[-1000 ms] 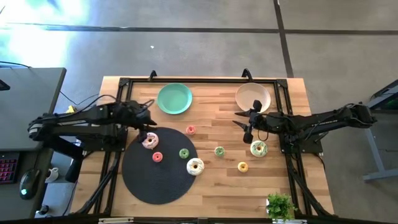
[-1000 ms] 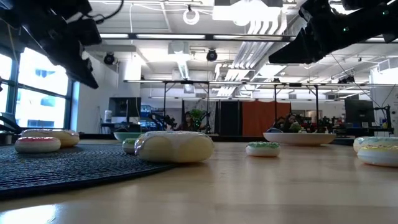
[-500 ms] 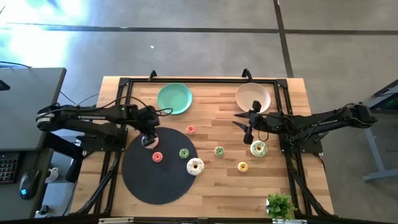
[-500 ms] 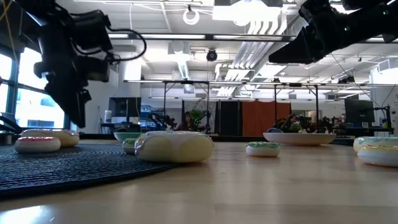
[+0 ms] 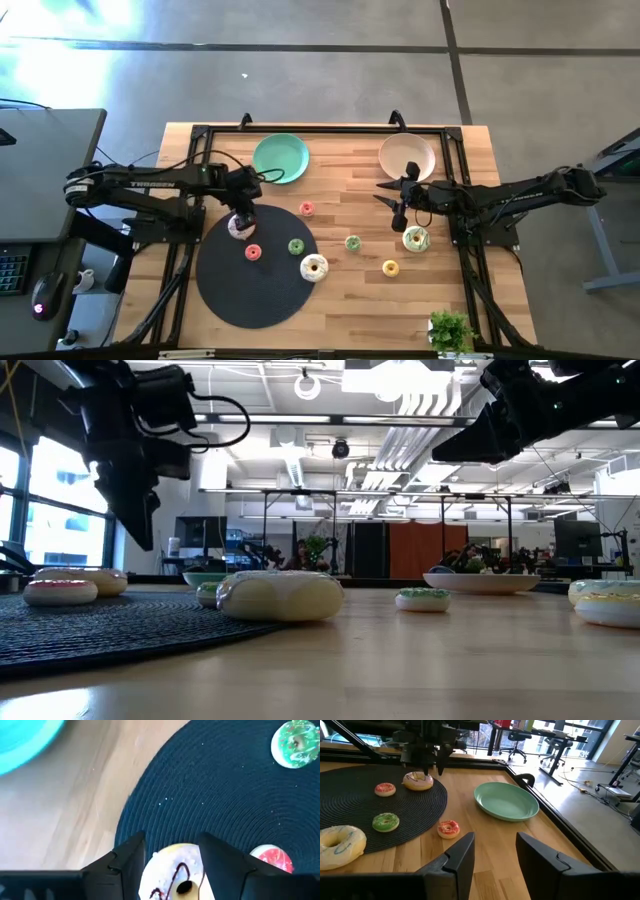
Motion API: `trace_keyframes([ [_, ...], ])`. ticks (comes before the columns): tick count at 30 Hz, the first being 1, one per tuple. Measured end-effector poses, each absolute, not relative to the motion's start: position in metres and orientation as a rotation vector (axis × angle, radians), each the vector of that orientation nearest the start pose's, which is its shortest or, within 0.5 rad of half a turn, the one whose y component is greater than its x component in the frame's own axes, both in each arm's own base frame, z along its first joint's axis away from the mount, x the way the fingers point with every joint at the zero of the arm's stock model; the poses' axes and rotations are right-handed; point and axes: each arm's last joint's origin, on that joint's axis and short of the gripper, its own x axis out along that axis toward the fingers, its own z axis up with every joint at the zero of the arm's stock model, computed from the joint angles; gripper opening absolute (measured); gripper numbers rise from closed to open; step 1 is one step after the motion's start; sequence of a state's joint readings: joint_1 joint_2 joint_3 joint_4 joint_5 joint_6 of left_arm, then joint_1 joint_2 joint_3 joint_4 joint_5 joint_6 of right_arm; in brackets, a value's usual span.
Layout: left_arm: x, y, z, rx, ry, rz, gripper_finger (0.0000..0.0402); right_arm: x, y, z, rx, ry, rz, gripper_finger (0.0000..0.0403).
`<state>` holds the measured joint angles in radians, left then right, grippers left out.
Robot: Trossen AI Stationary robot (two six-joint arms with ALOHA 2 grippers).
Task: Pick & Place donuts
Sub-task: Put the large violet donut on the green plate
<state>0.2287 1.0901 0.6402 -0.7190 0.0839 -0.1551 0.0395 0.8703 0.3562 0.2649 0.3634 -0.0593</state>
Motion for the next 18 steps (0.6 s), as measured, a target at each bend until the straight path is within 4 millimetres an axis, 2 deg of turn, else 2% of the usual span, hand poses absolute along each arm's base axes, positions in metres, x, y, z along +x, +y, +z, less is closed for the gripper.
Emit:
trace_keyframes([
  [11,0.186,0.041,0.228,-0.327,1.246,0.24,0.0183,0.185,-0.003,0.214,-0.11,0.256,-0.315,0.0138],
  [18,0.167,0.037,0.215,-0.346,1.519,0.319,0.0183,0.185,-0.003,0.213,-0.104,0.261,-0.315,0.0138],
])
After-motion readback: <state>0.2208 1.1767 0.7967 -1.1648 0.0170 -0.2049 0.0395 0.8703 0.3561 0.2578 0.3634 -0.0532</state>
